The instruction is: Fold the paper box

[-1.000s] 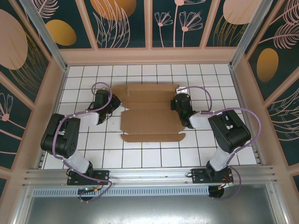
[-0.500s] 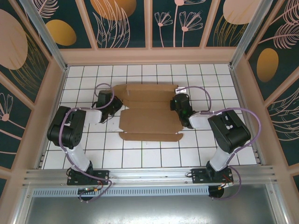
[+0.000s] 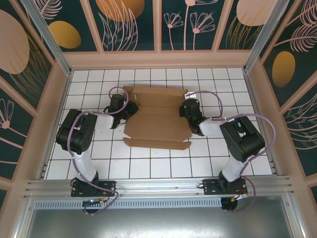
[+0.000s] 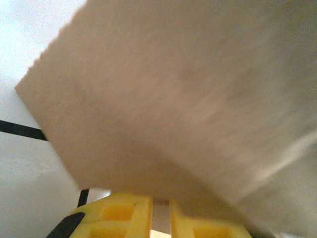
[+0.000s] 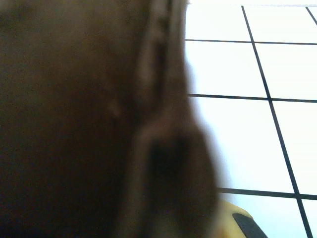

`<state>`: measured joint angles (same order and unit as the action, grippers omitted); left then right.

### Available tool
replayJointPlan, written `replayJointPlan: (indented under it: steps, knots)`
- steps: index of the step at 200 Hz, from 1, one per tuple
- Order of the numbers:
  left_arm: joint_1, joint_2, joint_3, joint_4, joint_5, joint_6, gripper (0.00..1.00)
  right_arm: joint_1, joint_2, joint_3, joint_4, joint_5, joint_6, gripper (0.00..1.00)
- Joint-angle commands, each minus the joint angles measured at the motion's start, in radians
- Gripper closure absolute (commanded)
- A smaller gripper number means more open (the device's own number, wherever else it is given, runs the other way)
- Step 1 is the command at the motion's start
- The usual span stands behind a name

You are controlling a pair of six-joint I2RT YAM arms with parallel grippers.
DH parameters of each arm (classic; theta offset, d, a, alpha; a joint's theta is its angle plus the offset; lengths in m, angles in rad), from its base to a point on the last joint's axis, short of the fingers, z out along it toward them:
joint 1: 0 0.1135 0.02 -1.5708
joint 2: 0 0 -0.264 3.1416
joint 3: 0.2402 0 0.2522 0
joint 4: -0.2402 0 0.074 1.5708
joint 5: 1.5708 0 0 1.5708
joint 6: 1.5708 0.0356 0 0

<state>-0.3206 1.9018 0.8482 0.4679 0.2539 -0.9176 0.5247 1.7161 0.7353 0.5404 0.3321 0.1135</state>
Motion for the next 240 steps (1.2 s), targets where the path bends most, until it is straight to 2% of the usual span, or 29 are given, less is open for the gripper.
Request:
replayJointPlan:
  steps: [1, 40, 72, 87, 123, 138, 152, 161, 185, 212, 240]
  knots:
    - [-0.015, 0.043, 0.019, -0.032, 0.015, 0.017, 0.83, 0.017, 0.028, 0.022, -0.049, -0.054, 0.005, 1.0]
    - [-0.014, 0.0, 0.02, -0.083, 0.017, 0.053, 0.8, 0.016, 0.039, 0.03, -0.067, -0.043, -0.01, 1.0]
    - [-0.004, -0.181, -0.055, -0.135, -0.029, 0.11, 0.77, -0.015, 0.013, 0.027, -0.073, -0.059, -0.037, 1.0]
    - [0.003, -0.321, -0.104, -0.161, -0.054, 0.146, 0.78, -0.02, 0.005, 0.028, -0.076, -0.076, -0.065, 1.0]
    - [0.028, -0.574, -0.123, -0.328, -0.198, 0.291, 0.7, -0.023, 0.004, 0.039, -0.089, -0.085, -0.115, 1.0]
    - [0.059, -0.672, -0.127, -0.402, -0.303, 0.29, 0.64, -0.027, 0.004, 0.039, -0.087, -0.095, -0.115, 1.0]
    - [0.11, -0.737, -0.138, -0.43, -0.35, 0.275, 0.56, -0.031, 0.006, 0.036, -0.083, -0.108, -0.115, 1.0]
    - [0.137, -0.746, -0.138, -0.436, -0.371, 0.28, 0.52, -0.031, 0.007, 0.033, -0.079, -0.116, -0.115, 1.0]
    - [0.184, -0.672, -0.11, -0.456, -0.359, 0.342, 0.51, -0.037, 0.009, 0.035, -0.079, -0.147, -0.113, 1.0]
    - [0.229, -0.577, -0.115, -0.424, -0.252, 0.355, 0.51, -0.043, 0.013, 0.042, -0.085, -0.176, -0.112, 1.0]
    - [0.23, -0.45, -0.089, -0.415, -0.105, 0.356, 0.55, -0.045, 0.019, 0.044, -0.079, -0.199, -0.111, 1.0]
